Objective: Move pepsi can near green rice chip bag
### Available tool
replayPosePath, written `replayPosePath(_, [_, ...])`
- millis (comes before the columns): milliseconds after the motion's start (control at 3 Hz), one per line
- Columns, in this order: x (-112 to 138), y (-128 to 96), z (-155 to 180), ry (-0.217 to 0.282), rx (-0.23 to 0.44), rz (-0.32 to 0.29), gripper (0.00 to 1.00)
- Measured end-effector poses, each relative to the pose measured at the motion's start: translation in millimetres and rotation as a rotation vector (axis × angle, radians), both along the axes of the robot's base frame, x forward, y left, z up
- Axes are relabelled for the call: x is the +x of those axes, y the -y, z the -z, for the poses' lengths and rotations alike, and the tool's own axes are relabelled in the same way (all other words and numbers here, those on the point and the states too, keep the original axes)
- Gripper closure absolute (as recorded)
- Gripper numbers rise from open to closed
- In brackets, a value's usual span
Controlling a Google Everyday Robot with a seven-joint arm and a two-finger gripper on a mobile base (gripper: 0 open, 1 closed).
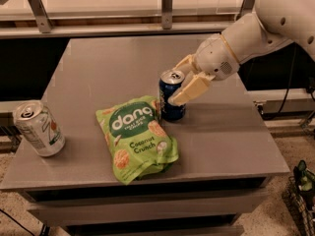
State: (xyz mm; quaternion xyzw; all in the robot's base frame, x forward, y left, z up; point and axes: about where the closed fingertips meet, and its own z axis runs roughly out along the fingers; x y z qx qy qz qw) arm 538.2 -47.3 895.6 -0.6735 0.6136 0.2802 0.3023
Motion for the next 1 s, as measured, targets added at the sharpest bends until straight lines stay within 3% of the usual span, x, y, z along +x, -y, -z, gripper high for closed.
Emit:
replayPosePath(667, [-0.2,-4.9,1.3,-0.001,0.001,-0.007,0.0])
replayPosePath(1000, [-0.2,-4.9,1.3,-0.001,0.001,-0.008,0.0])
